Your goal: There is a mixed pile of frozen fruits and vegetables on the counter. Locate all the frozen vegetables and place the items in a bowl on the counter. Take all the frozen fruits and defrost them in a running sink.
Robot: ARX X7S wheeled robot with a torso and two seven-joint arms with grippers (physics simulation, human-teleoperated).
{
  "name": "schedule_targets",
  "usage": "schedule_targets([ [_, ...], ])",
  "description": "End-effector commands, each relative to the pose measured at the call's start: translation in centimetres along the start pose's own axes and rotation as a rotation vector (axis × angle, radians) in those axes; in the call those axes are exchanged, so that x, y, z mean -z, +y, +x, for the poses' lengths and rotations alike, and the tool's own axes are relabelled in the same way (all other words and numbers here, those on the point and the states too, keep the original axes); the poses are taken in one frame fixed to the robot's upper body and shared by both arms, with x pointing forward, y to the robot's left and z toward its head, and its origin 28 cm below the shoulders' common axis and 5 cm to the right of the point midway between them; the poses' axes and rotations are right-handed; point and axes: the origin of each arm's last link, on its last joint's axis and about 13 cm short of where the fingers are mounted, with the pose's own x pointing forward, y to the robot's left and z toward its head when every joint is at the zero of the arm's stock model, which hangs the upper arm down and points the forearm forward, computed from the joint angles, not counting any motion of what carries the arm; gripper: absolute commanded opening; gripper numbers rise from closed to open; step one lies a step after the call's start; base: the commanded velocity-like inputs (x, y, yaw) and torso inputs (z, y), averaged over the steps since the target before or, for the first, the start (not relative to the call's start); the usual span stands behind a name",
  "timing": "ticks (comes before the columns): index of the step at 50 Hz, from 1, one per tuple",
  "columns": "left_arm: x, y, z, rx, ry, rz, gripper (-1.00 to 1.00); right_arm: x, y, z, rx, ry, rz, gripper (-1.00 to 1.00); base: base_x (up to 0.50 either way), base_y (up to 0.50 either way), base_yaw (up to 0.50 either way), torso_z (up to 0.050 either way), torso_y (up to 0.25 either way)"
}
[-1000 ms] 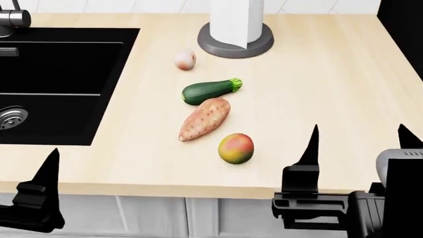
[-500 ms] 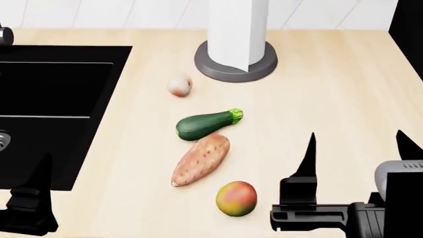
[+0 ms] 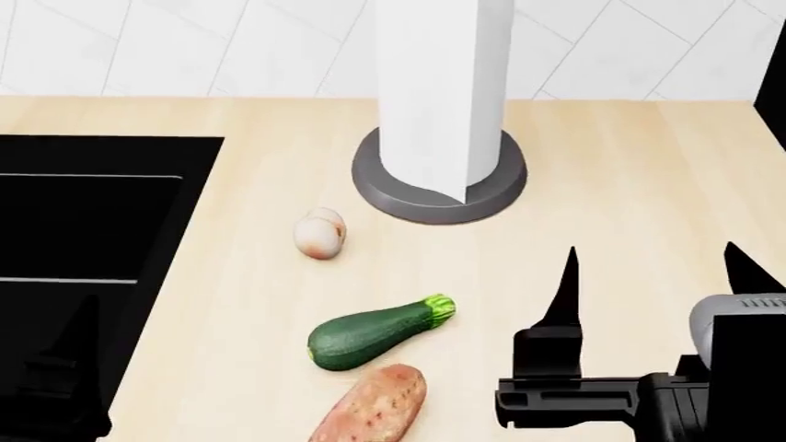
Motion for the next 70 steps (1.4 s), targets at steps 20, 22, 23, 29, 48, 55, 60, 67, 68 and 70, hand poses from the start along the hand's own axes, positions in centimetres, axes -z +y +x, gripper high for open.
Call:
schedule_targets([
  [20, 0.6, -0.2, -0.1, 0.011, 0.005, -0.006, 1.0, -2.1, 3.2, 2.6, -0.384, 0.536, 0.396, 1.0, 0.0, 0.0, 0.0, 0.0, 0.0],
  [22, 0.7, -0.1, -0.2, 0.008, 0.004, -0.009, 1.0, -1.8, 3.2, 3.2, -0.39, 0.58, 0.439, 1.0, 0.0, 0.0, 0.0, 0.0, 0.0],
  [23, 0.7, 0.0, -0.4, 0.006, 0.004, -0.01, 1.0, -1.7, 3.0, 3.6, -0.36, 0.59, 0.423, 1.0, 0.0, 0.0, 0.0, 0.0, 0.0],
  [29, 0.9, -0.1, -0.4, 0.008, 0.005, -0.02, 1.0, -1.1, 3.3, 4.7, -0.407, 0.713, 0.521, 1.0, 0.0, 0.0, 0.0, 0.0, 0.0],
  [48, 1.4, -0.1, -0.4, 0.002, 0.002, -0.044, 1.0, 0.6, 4.7, 8.3, -0.334, 0.811, 0.559, 1.0, 0.0, 0.0, 0.0, 0.0, 0.0],
  [55, 1.6, 0.0, -0.6, 0.003, 0.007, -0.05, 1.0, 1.7, 5.2, 8.6, -0.321, 0.837, 0.544, 1.0, 0.0, 0.0, 0.0, 0.0, 0.0],
  [60, 1.8, 0.1, -0.6, 0.005, 0.011, -0.052, 1.0, 2.6, 5.7, 8.6, -0.334, 0.868, 0.536, 1.0, 0.0, 0.0, 0.0, 0.0, 0.0],
  [67, 2.0, 0.1, -0.5, 0.002, 0.012, -0.058, 1.0, 3.2, 6.5, 9.1, -0.355, 0.888, 0.527, 1.0, 0.0, 0.0, 0.0, 0.0, 0.0],
  [68, 2.1, 0.2, -0.6, 0.002, 0.013, -0.058, 1.0, 3.4, 6.6, 9.1, -0.357, 0.896, 0.525, 1.0, 0.0, 0.0, 0.0, 0.0, 0.0],
  [70, 2.1, 0.1, -0.4, 0.002, 0.014, -0.058, 1.0, 3.5, 6.7, 9.2, -0.36, 0.898, 0.525, 1.0, 0.0, 0.0, 0.0, 0.0, 0.0],
])
